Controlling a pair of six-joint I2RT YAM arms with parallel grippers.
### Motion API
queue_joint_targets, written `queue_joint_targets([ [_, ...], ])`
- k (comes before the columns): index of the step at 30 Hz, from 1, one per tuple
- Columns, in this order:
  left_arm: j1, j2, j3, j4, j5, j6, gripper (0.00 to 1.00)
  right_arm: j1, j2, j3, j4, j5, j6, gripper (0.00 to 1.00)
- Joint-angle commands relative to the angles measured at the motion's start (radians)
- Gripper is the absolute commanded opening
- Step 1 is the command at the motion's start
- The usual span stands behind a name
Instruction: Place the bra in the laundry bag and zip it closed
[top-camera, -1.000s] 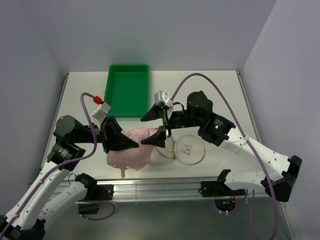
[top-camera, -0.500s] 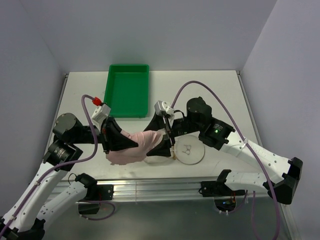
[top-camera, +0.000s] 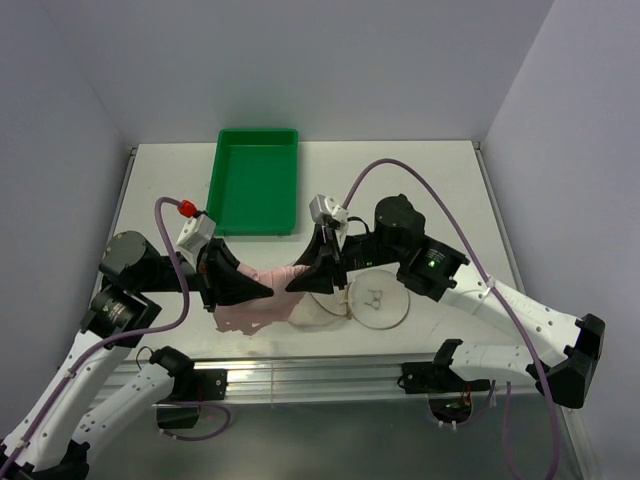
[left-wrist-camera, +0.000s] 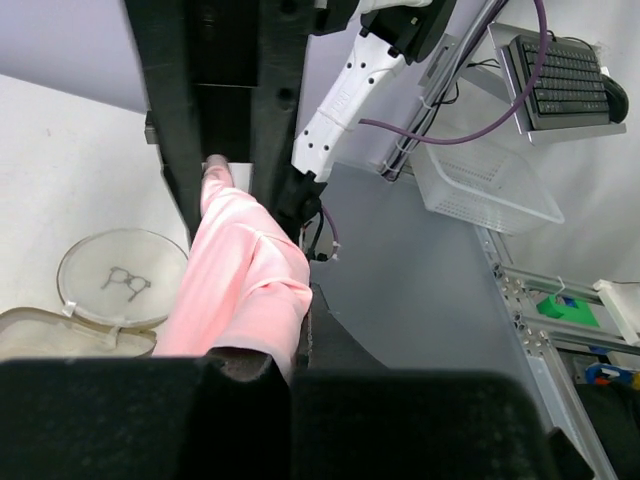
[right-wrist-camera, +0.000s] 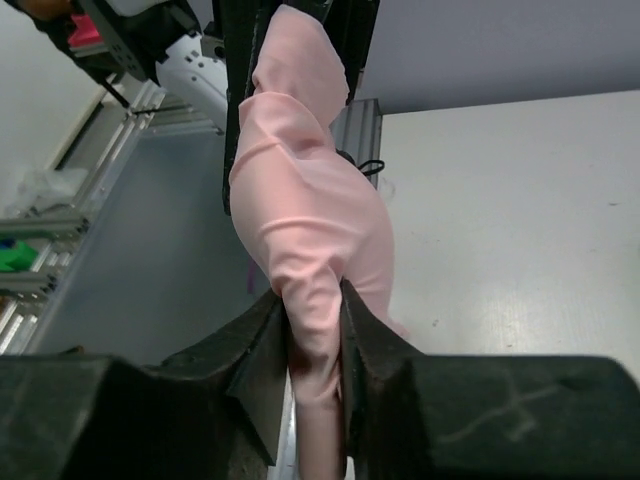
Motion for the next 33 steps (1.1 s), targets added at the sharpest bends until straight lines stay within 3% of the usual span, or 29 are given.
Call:
queue_joint_targets([
  [1, -0.004, -0.013, 0.023, 0.003, -0.022, 0.028, 0.0, 0.013, -0.023, -0.004, 0.068, 0.049, 0.026, 0.28],
  [2, -0.003, -0.017, 0.023, 0.0, -0.029, 0.029, 0.02, 0.011, -0.025, -0.001, 0.064, 0.057, 0.024, 0.19],
  [5, -0.003, -0.034, 0.039, -0.064, -0.077, 0.063, 0.12, 0.011, -0.022, 0.007, 0.049, 0.074, 0.02, 0.08],
  [6, -0.003, -0.04, 0.044, -0.082, -0.106, 0.072, 0.27, 0.011, -0.022, 0.007, 0.043, 0.078, 0.021, 0.06],
  [8, -0.003, -0.063, 0.059, -0.138, -0.14, 0.097, 0.46, 0.011, -0.023, 0.007, 0.041, 0.08, 0.009, 0.03],
  [9, -0.003, -0.073, 0.067, -0.165, -0.189, 0.109, 0.62, 0.011, -0.023, 0.005, 0.041, 0.08, 0.006, 0.02],
  [10, -0.003, -0.08, 0.084, -0.22, -0.213, 0.132, 0.68, 0.01, -0.023, 0.007, 0.041, 0.08, 0.001, 0.01],
  [11, -0.003, -0.1, 0.09, -0.242, -0.241, 0.138, 0.82, 0.01, -0.023, 0.01, 0.041, 0.078, -0.003, 0.0],
  [17, -0.003, -0.171, 0.13, -0.407, -0.43, 0.175, 0.93, 0.007, -0.04, 0.023, 0.006, 0.1, -0.019, 0.0],
  [20, -0.003, -0.23, 0.122, -0.403, -0.587, 0.15, 0.92, 0.004, -0.06, 0.02, -0.011, 0.091, -0.026, 0.0],
  [22, -0.003, -0.276, 0.089, -0.377, -0.692, 0.115, 0.99, 0.004, -0.083, 0.01, -0.005, 0.042, -0.017, 0.0],
  [24, -0.003, -0.281, 0.057, -0.333, -0.657, 0.098, 0.99, 0.004, -0.1, -0.001, 0.029, 0.005, 0.012, 0.0],
  [29, -0.003, -0.225, 0.0, -0.182, -0.366, 0.039, 0.99, 0.004, -0.117, -0.006, 0.029, -0.063, 0.021, 0.0],
  [33, -0.003, -0.194, -0.039, -0.077, -0.228, -0.009, 0.99, 0.004, -0.103, 0.01, 0.018, -0.051, 0.018, 0.0],
])
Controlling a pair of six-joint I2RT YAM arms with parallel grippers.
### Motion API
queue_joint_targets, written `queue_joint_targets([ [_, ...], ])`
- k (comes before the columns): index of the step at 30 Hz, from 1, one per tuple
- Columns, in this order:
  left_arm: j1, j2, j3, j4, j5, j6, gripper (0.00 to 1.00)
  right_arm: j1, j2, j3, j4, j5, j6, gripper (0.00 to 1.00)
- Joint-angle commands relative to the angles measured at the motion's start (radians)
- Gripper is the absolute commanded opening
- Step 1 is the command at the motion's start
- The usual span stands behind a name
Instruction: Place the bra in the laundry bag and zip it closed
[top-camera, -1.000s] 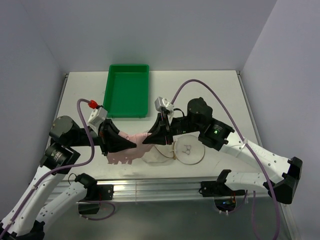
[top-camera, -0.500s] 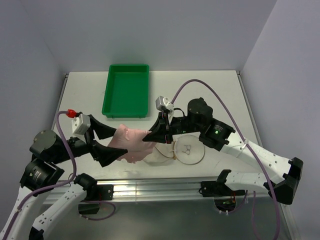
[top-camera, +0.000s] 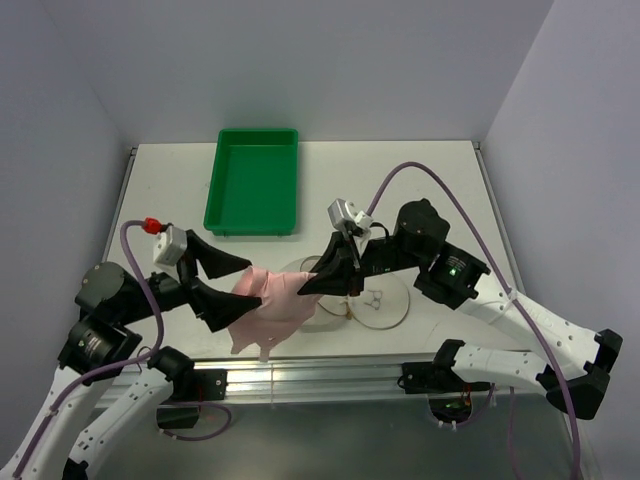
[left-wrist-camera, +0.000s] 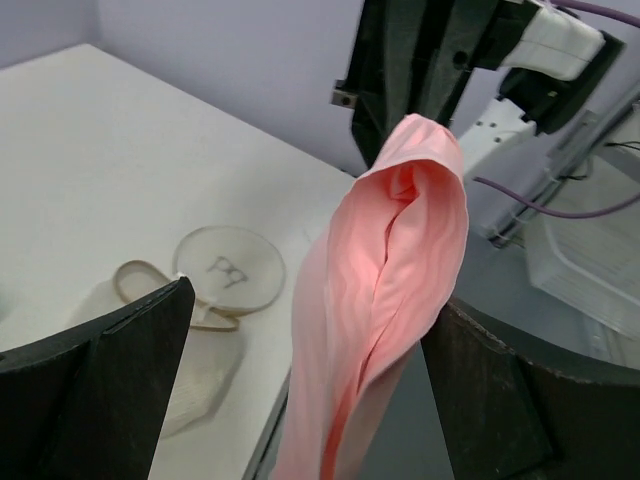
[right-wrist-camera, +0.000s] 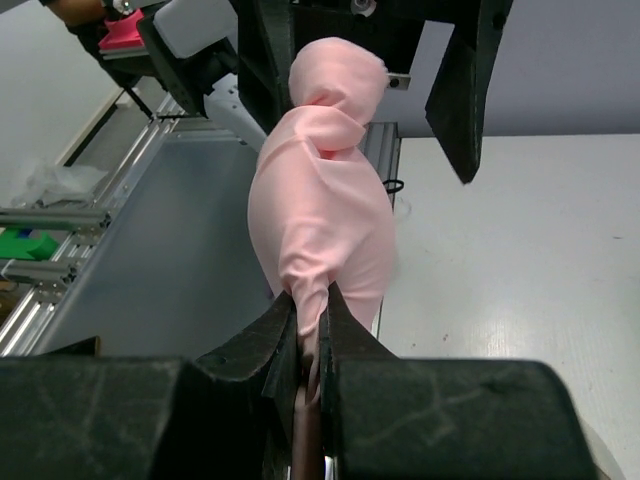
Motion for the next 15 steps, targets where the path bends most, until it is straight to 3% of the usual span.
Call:
queue_joint_targets([
  [1, -0.002, 0.037, -0.034, 0.181, 0.196, -0.07, 0.99, 0.0, 0.01, 0.017, 0.03, -0.022, 0.007, 0.0],
  [4, -0.002, 0.062, -0.065, 0.238, 0.265, -0.104, 0.99, 0.0, 0.029, 0.025, 0.022, -0.017, 0.005, 0.0],
  [15, -0.002, 0.071, -0.066, 0.209, 0.28, -0.093, 0.95, -0.005, 0.003, 0.035, -0.073, 0.1, -0.049, 0.0],
])
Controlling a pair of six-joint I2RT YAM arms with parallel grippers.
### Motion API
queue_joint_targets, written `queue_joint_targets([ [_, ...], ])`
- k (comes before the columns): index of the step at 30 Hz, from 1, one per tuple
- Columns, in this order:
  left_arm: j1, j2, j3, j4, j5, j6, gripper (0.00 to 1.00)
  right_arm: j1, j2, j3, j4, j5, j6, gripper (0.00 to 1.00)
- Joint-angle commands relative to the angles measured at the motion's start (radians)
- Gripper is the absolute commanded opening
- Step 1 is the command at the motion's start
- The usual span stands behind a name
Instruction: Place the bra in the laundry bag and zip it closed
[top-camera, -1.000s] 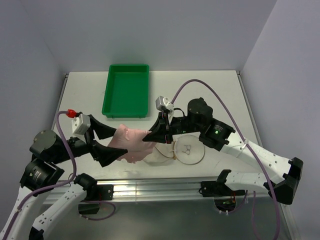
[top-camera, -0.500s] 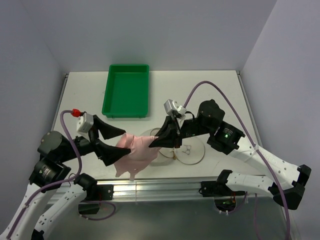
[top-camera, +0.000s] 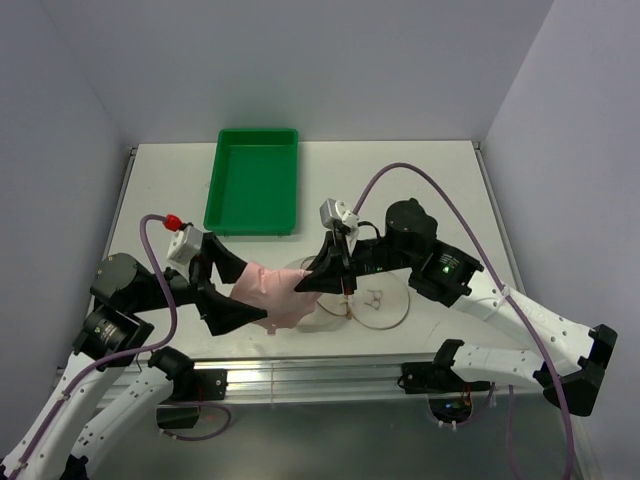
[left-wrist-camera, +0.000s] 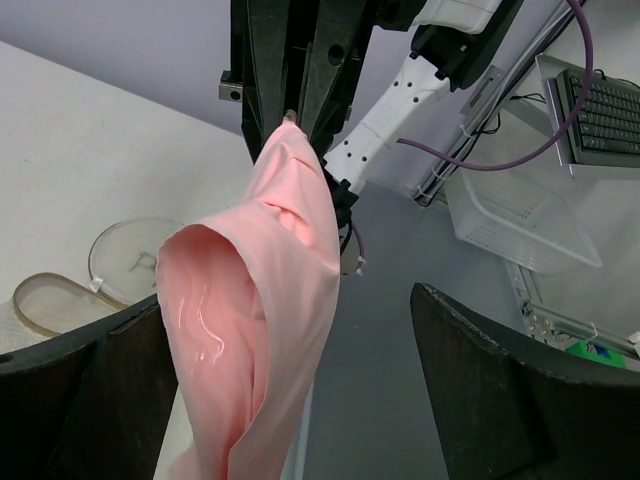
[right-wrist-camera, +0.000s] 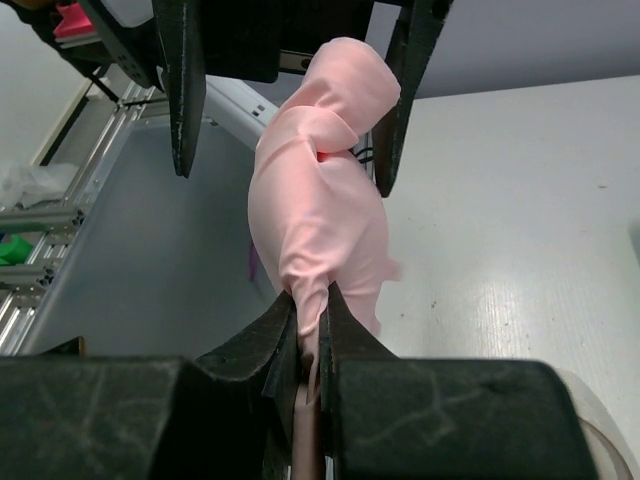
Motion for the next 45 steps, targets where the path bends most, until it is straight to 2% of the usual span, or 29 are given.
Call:
queue_joint_targets([
  [1, -0.001, -0.001, -0.001, 0.046, 0.044, -0.015, 0.93, -0.005, -0.032, 0.033, 0.003, 0.031, -0.017, 0.0],
  [3, -0.001, 0.01, -0.01, 0.06, 0.057, -0.023, 0.87, -0.005, -0.03, 0.029, 0.028, 0.023, 0.003, 0.0],
  [4, -0.001, 0.015, -0.014, 0.062, 0.054, -0.023, 0.72, -0.005, -0.026, 0.03, 0.032, 0.017, 0.008, 0.0],
  [6, -0.001, 0.024, -0.017, 0.076, 0.041, -0.026, 0.5, -0.005, -0.017, 0.038, 0.037, 0.012, 0.016, 0.0],
  [7, -0.001, 0.026, -0.017, 0.077, 0.034, -0.026, 0.32, -0.005, -0.015, 0.038, 0.039, 0.011, 0.019, 0.0],
  [9, -0.001, 0.032, -0.012, 0.079, 0.015, -0.026, 0.21, -0.005, -0.026, 0.026, 0.045, 0.022, 0.023, 0.02],
  [11, -0.001, 0.035, -0.017, 0.111, 0.015, -0.044, 0.04, -0.005, -0.046, 0.006, 0.068, 0.037, 0.037, 0.08],
  [13, -0.001, 0.035, -0.027, 0.16, 0.014, -0.066, 0.0, -0.005, -0.078, -0.029, 0.089, 0.046, 0.055, 0.3],
  [14, -0.001, 0.035, -0.038, 0.192, 0.018, -0.085, 0.0, -0.005, -0.089, -0.042, 0.104, 0.049, 0.065, 0.53],
  [16, -0.001, 0.042, -0.046, 0.223, 0.035, -0.102, 0.0, -0.005, -0.121, -0.075, 0.112, 0.029, 0.059, 0.74],
  [17, -0.001, 0.045, -0.052, 0.25, 0.044, -0.118, 0.0, -0.005, -0.141, -0.1, 0.117, 0.02, 0.051, 0.89],
  [20, -0.003, 0.067, -0.053, 0.299, 0.084, -0.148, 0.0, -0.005, -0.162, -0.128, 0.145, 0.017, 0.048, 1.0],
  [24, -0.001, 0.093, -0.072, 0.379, 0.127, -0.198, 0.0, -0.005, -0.129, -0.114, 0.146, 0.013, 0.054, 1.0],
  [28, -0.009, 0.114, -0.076, 0.385, 0.132, -0.195, 0.0, -0.003, -0.064, -0.089, 0.172, -0.023, 0.091, 1.0],
  [35, -0.027, 0.131, -0.058, 0.367, 0.078, -0.156, 0.0, 0.047, -0.003, -0.094, 0.226, -0.023, 0.149, 1.0],
  [37, -0.035, 0.145, -0.044, 0.347, 0.049, -0.133, 0.0, 0.058, -0.01, -0.12, 0.302, -0.012, 0.199, 0.98],
  [40, -0.044, 0.18, -0.029, 0.312, 0.011, -0.107, 0.0, 0.058, -0.032, -0.164, 0.351, 0.07, 0.238, 0.75],
  [41, -0.047, 0.187, -0.029, 0.309, 0.0, -0.103, 0.0, 0.058, -0.032, -0.158, 0.344, 0.095, 0.256, 0.51],
  [42, -0.049, 0.196, -0.027, 0.309, -0.012, -0.103, 0.03, 0.058, -0.027, -0.149, 0.329, 0.135, 0.258, 0.36],
  [43, -0.05, 0.199, -0.021, 0.307, -0.044, -0.101, 0.14, 0.058, -0.026, -0.14, 0.292, 0.156, 0.258, 0.25],
  [44, -0.052, 0.202, -0.012, 0.298, -0.066, -0.092, 0.23, 0.057, -0.023, -0.122, 0.277, 0.179, 0.259, 0.08],
  [45, -0.051, 0.207, 0.0, 0.249, -0.09, -0.078, 0.36, 0.057, -0.024, -0.115, 0.258, 0.202, 0.258, 0.04],
])
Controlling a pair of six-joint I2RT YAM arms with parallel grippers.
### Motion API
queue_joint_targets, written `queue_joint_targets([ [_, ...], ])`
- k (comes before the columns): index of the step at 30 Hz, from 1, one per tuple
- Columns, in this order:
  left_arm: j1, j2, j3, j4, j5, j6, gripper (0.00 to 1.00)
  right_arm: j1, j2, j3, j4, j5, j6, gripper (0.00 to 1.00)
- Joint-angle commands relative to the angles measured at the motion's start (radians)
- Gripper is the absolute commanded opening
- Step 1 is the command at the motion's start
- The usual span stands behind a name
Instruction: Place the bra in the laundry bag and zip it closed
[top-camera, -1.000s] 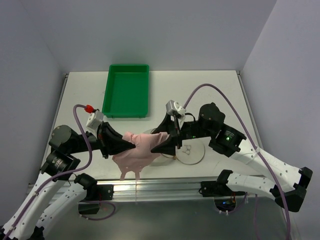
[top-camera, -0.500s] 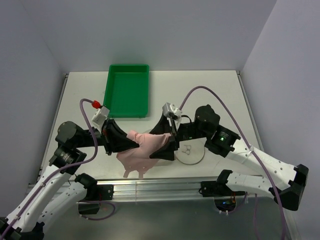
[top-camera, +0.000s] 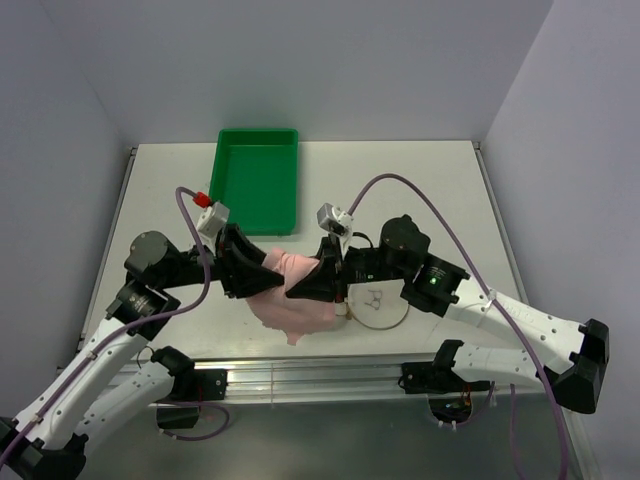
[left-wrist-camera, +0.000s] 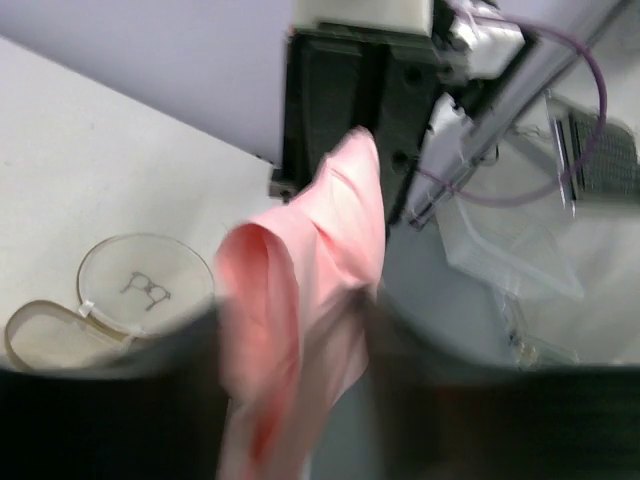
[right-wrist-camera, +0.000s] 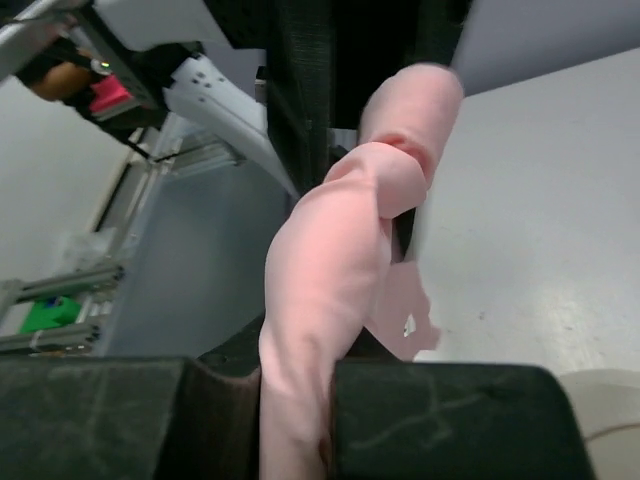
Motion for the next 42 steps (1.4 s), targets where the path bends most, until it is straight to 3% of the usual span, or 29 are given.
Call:
queue_joint_targets([
  [1, -0.009, 0.015, 0.083, -0.077, -0.155, 0.065, 0.67, 0.005, -0.016, 0.048, -0.015, 0.152, 0.016, 0.02],
  [2, -0.009, 0.015, 0.098, -0.108, -0.194, 0.078, 0.79, 0.005, -0.036, 0.059, -0.034, 0.178, 0.008, 0.0],
  [4, -0.009, 0.012, 0.12, -0.205, -0.263, 0.09, 0.93, -0.001, -0.068, 0.059, -0.057, 0.253, -0.009, 0.0],
  [6, -0.01, 0.006, 0.138, -0.251, -0.386, 0.086, 0.95, -0.015, -0.128, 0.058, -0.081, 0.293, -0.012, 0.0],
  [12, -0.009, -0.018, 0.102, -0.328, -0.699, -0.008, 0.85, -0.059, -0.3, 0.047, -0.136, 0.448, -0.006, 0.0],
  [17, -0.009, 0.1, 0.011, -0.277, -0.664, -0.082, 0.87, -0.092, -0.377, 0.001, -0.17, 0.556, -0.01, 0.0],
  [20, -0.012, 0.151, -0.033, -0.196, -0.61, -0.112, 0.82, -0.118, -0.397, -0.033, -0.163, 0.571, -0.001, 0.0],
  [23, -0.035, 0.226, -0.049, -0.17, -0.641, -0.115, 0.77, -0.135, -0.41, -0.073, -0.137, 0.565, 0.014, 0.0],
  [28, -0.099, 0.317, -0.041, -0.154, -0.731, -0.079, 0.8, -0.144, -0.418, -0.123, -0.12, 0.554, 0.028, 0.0],
  [35, -0.174, 0.444, -0.021, -0.104, -0.751, -0.056, 0.76, -0.153, -0.444, -0.218, -0.068, 0.521, 0.057, 0.0],
  [38, -0.206, 0.487, 0.013, -0.127, -0.815, -0.034, 0.68, -0.155, -0.455, -0.266, -0.035, 0.502, 0.075, 0.0],
  [41, -0.225, 0.496, 0.025, -0.159, -0.852, -0.022, 0.43, -0.156, -0.464, -0.309, 0.006, 0.482, 0.1, 0.0],
  [42, -0.223, 0.498, 0.023, -0.158, -0.86, -0.02, 0.28, -0.156, -0.467, -0.321, 0.02, 0.479, 0.109, 0.0],
])
